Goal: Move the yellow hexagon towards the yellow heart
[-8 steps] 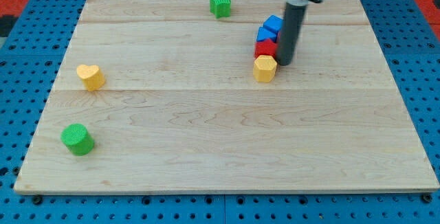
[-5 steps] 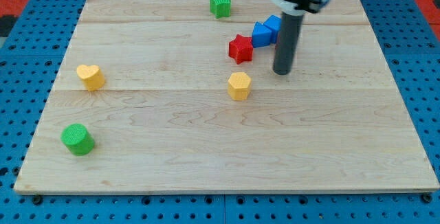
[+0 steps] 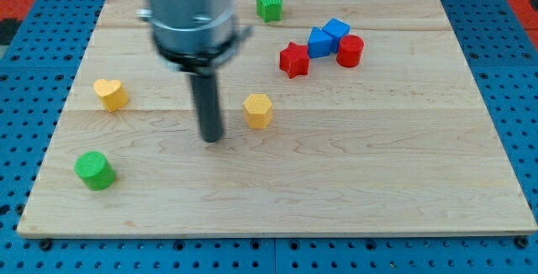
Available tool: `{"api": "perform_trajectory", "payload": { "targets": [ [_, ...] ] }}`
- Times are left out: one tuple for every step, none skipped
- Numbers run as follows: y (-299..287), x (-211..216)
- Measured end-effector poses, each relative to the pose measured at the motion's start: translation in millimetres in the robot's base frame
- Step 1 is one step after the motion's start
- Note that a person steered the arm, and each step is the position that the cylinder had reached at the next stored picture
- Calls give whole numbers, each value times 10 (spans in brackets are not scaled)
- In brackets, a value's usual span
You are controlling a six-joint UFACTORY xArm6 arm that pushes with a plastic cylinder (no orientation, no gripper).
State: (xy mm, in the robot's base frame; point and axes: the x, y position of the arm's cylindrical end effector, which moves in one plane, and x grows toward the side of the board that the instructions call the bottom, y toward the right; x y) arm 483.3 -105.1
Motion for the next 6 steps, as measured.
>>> {"api": "perform_trajectory", "payload": {
  "targets": [
    [264,-203],
    [1185,-465],
    [2076,-597],
    [2211,-88],
    [2662,306],
    [2696,-112]
  ]
}}
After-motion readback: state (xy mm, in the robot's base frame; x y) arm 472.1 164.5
